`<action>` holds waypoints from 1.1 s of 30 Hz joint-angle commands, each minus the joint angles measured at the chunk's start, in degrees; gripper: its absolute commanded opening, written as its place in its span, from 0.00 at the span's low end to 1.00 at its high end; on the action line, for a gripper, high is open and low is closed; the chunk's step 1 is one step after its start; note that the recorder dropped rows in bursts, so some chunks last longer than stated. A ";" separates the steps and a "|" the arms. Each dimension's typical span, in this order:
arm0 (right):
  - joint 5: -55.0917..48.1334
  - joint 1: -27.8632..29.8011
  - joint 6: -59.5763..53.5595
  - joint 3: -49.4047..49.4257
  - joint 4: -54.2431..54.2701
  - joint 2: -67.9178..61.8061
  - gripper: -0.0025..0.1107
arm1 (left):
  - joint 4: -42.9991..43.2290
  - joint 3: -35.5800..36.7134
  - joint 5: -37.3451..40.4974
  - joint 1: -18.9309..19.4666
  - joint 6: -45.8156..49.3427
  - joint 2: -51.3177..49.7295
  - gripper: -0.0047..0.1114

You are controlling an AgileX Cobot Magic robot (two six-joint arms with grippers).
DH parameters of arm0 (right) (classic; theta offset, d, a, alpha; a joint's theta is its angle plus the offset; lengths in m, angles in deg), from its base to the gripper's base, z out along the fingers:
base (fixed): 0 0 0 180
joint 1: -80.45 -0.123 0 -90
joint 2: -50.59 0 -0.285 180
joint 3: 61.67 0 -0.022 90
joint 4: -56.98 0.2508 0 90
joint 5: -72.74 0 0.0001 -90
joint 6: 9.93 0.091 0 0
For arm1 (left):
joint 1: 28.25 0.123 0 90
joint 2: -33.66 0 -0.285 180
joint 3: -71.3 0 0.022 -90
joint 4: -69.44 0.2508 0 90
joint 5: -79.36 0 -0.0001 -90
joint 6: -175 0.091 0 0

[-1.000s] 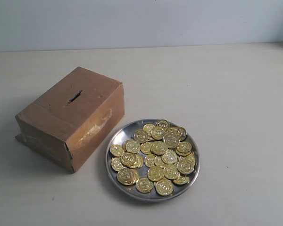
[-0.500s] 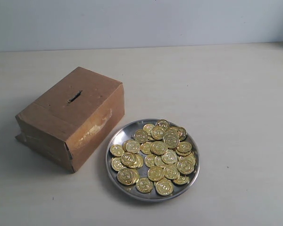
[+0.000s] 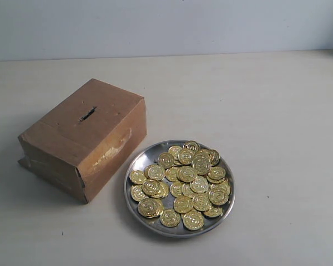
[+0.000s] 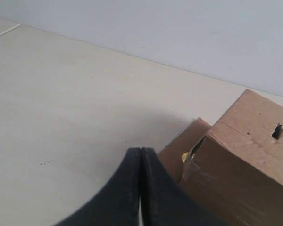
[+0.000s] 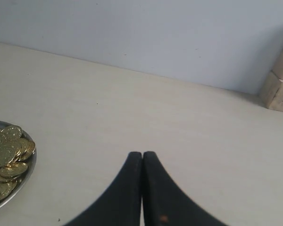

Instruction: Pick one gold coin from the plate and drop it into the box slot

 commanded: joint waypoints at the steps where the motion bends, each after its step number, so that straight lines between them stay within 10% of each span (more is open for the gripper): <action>1: 0.04 0.25 0.19 0.25 0.30 0.26 0.02 | -0.60 -0.04 -0.05 -0.35 -0.36 0.23 0.04; 33: 0.42 0.25 0.18 0.25 -2.54 0.26 0.02 | -0.60 -0.04 0.75 -0.35 -0.36 0.23 0.04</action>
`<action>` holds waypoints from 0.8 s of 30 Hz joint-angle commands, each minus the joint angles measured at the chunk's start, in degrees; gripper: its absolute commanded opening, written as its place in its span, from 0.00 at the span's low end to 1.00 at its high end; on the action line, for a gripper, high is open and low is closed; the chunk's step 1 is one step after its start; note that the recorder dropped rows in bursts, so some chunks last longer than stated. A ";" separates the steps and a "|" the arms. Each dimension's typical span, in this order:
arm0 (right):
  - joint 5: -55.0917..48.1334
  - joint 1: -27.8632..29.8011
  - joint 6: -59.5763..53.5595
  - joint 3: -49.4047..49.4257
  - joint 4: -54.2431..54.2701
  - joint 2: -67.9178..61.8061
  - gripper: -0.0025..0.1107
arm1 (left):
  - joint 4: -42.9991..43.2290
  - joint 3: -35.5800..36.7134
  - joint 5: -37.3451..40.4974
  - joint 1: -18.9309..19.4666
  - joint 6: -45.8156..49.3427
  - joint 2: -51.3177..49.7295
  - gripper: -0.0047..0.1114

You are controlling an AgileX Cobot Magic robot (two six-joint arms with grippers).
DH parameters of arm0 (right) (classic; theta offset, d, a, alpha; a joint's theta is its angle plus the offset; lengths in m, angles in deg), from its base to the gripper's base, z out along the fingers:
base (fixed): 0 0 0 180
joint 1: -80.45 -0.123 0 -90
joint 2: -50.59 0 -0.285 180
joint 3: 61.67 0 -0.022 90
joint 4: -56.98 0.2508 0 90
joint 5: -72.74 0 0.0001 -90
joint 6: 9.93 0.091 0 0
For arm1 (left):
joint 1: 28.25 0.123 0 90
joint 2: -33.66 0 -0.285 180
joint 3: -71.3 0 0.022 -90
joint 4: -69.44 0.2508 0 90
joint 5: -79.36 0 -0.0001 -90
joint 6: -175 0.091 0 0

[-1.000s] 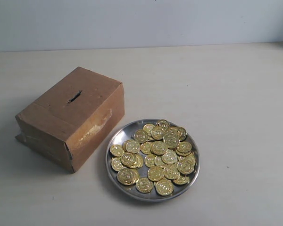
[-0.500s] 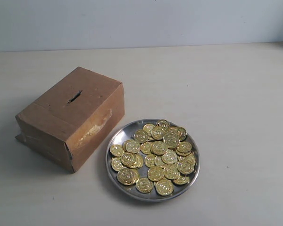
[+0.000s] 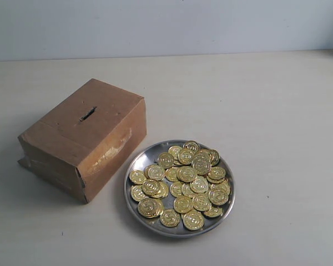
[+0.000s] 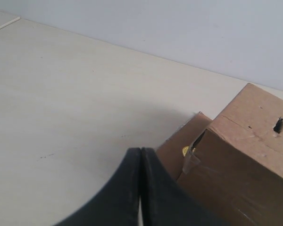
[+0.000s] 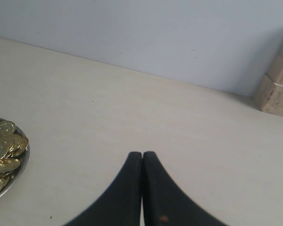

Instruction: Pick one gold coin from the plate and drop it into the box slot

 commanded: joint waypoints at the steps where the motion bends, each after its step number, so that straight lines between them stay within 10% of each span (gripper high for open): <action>1: 0.42 0.25 0.05 0.25 -0.44 0.26 0.02 | -0.60 -0.04 -0.47 -0.35 -0.36 0.23 0.04; 24: 0.42 -1.13 0.05 0.25 0.00 0.26 0.02 | -0.60 -0.04 -0.47 -0.35 -0.36 0.23 0.04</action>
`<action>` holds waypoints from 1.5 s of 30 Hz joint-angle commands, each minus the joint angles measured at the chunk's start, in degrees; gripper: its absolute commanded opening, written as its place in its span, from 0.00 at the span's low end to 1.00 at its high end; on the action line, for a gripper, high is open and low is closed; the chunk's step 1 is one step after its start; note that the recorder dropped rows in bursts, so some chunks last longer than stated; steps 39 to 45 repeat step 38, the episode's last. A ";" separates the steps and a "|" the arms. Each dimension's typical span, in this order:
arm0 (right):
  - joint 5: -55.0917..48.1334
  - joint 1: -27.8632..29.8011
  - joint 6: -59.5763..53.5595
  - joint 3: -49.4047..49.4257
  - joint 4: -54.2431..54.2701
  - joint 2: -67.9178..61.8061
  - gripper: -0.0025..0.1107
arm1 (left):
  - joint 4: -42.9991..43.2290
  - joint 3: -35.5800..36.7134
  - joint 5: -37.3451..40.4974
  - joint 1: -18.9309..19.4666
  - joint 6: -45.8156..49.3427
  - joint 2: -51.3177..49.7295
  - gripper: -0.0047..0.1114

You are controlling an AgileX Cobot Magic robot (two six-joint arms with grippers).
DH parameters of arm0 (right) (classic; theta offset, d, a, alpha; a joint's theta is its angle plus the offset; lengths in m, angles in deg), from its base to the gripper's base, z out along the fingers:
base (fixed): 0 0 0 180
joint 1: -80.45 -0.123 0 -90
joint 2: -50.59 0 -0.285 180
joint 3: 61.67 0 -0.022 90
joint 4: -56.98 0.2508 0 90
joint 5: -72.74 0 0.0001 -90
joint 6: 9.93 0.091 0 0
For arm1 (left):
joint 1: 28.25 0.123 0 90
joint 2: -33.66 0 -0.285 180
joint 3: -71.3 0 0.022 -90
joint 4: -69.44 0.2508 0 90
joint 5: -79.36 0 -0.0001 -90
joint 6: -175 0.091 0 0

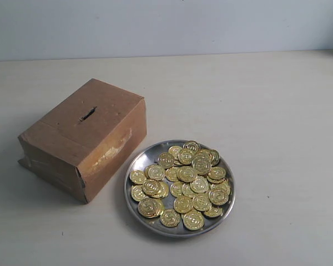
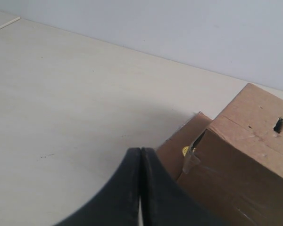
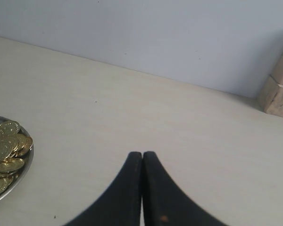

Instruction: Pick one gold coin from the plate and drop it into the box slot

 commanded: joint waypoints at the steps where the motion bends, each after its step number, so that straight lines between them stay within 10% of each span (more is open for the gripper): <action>1: 0.42 -0.20 0.05 0.25 0.00 0.26 0.02 | -0.60 -0.04 -0.47 -0.35 -0.36 0.23 0.04; 45: 0.42 -0.20 0.92 0.25 0.00 0.26 0.02 | -0.60 -0.04 -0.47 -0.46 -0.36 0.23 0.04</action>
